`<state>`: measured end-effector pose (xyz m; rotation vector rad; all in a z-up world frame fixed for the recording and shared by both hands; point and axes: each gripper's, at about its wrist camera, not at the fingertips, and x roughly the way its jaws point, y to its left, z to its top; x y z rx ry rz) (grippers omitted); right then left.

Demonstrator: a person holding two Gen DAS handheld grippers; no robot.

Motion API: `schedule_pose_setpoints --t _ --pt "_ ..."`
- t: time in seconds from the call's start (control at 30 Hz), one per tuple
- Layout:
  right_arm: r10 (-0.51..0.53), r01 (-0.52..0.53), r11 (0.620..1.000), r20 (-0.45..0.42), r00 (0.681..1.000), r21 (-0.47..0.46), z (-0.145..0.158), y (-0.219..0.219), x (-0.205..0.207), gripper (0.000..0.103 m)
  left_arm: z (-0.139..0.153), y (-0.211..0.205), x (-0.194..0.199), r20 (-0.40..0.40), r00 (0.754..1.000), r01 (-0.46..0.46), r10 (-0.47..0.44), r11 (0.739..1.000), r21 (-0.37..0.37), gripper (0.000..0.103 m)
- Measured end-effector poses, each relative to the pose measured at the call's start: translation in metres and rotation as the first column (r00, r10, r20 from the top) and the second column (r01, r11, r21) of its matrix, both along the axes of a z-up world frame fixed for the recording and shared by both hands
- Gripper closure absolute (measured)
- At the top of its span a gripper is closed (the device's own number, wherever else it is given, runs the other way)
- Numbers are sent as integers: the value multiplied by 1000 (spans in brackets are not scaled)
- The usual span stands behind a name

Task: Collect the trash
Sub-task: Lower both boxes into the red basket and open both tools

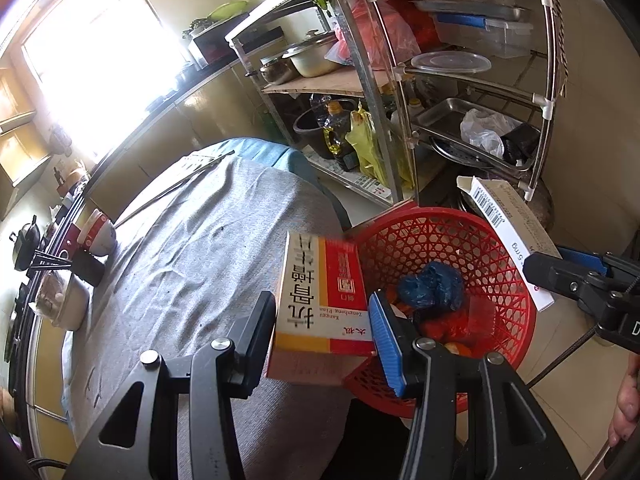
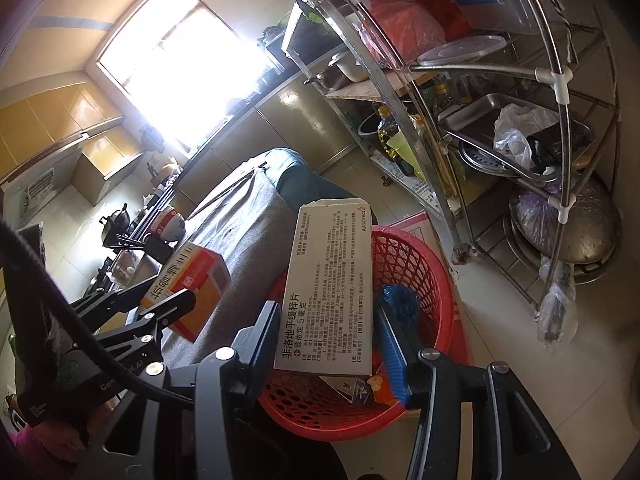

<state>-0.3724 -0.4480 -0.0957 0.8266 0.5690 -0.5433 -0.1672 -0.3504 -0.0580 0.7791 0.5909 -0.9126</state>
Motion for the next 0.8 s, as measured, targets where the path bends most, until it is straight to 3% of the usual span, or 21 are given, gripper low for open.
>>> schedule_pose_setpoints --t 0.43,0.8 --pt "-10 11 1000 -6 1000 3 -1 -2 -1 52 -3 -8 -4 -27 999 42 -43 999 -18 53" --pt "0 1 999 -27 1000 34 -3 -4 8 50 0 3 6 -5 1000 5 -5 1000 -22 53"
